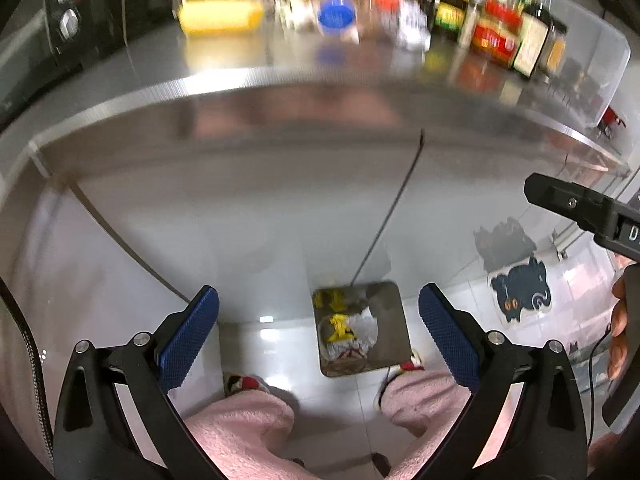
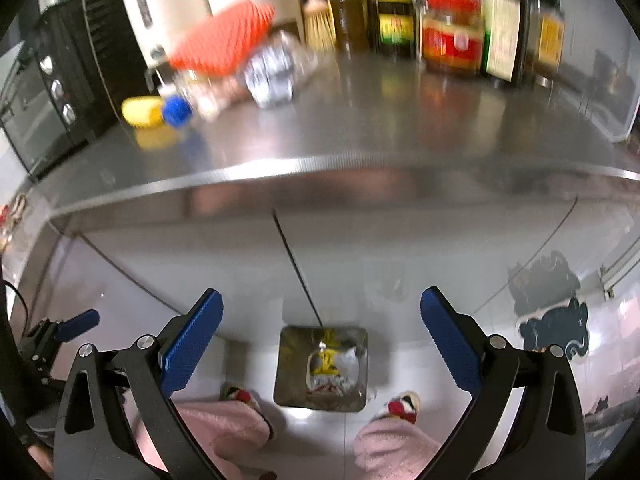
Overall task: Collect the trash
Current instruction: 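Raise both tools back toward the counter, then grasp the yellow foam net with the left tool while the right tool grasps the orange foam net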
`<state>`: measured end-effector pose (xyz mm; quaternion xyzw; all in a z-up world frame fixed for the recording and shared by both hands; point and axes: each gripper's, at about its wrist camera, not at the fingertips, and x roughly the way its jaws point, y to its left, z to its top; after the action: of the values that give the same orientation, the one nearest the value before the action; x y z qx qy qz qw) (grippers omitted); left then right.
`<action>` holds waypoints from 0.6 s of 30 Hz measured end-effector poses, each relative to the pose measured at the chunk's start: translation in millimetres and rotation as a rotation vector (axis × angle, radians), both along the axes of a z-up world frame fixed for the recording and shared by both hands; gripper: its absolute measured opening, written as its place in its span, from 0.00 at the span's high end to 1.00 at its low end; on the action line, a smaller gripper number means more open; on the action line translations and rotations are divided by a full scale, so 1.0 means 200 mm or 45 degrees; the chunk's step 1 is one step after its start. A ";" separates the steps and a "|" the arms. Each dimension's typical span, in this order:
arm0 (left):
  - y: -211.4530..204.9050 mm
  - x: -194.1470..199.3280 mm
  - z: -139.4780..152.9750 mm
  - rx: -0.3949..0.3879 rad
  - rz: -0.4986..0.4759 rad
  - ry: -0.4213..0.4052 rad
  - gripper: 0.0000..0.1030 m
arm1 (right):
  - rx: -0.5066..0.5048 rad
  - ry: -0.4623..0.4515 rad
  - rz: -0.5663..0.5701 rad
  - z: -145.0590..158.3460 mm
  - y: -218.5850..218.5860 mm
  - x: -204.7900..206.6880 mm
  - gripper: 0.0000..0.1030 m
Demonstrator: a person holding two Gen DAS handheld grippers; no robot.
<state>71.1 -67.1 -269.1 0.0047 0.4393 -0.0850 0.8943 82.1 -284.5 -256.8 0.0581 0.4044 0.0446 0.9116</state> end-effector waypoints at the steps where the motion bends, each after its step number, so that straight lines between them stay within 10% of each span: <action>1: 0.01 0.00 0.06 0.001 0.005 -0.026 0.08 | 0.002 -0.013 -0.002 0.03 0.00 0.00 0.03; 18: 0.30 0.38 0.61 0.001 0.187 -0.231 0.08 | 0.047 -0.200 0.013 0.56 0.10 0.39 0.03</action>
<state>147.8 -6.7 -146.8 -0.0196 0.3558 -0.0181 0.9342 160.0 -265.4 -144.3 0.0693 0.3311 0.0610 0.9391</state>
